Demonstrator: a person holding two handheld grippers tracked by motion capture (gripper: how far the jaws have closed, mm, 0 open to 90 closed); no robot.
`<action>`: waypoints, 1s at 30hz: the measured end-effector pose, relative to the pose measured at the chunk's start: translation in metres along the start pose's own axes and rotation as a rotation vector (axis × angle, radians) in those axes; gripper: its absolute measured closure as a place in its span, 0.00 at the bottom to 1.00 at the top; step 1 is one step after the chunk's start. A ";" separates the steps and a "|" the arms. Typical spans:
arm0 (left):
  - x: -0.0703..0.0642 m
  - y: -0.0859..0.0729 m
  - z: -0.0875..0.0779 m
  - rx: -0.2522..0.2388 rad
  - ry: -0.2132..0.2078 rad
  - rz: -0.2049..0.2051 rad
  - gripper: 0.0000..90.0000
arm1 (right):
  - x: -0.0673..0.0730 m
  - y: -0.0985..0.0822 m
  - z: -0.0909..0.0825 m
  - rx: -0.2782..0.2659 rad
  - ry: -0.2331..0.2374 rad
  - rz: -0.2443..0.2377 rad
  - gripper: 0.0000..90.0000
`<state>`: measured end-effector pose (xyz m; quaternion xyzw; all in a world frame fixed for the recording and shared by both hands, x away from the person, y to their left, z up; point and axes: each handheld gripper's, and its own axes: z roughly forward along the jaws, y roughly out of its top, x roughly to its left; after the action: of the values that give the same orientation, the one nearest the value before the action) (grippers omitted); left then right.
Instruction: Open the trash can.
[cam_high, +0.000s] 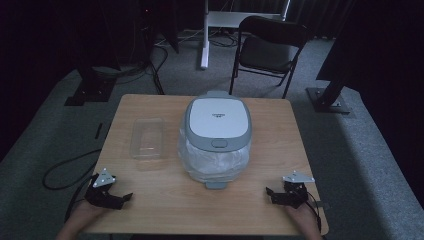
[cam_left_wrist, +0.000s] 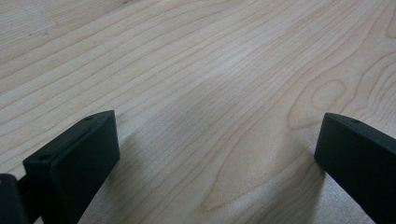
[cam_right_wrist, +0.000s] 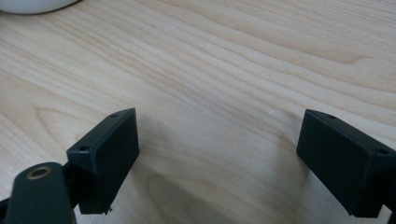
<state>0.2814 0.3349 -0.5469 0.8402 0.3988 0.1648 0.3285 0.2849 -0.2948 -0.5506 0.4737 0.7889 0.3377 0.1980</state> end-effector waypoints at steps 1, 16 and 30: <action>0.001 0.000 0.000 0.000 -0.001 0.003 0.01 | 0.000 -0.001 -0.001 0.002 0.003 -0.001 0.14; 0.000 0.000 0.000 -0.001 -0.009 0.012 0.01 | 0.000 0.004 -0.003 0.049 0.029 -0.031 0.17; 0.000 0.001 0.001 -0.001 -0.017 0.020 0.01 | 0.005 0.005 -0.008 0.052 0.040 -0.018 0.22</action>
<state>0.2824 0.3343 -0.5471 0.8453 0.3876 0.1609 0.3307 0.2802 -0.2913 -0.5418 0.4649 0.8053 0.3247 0.1729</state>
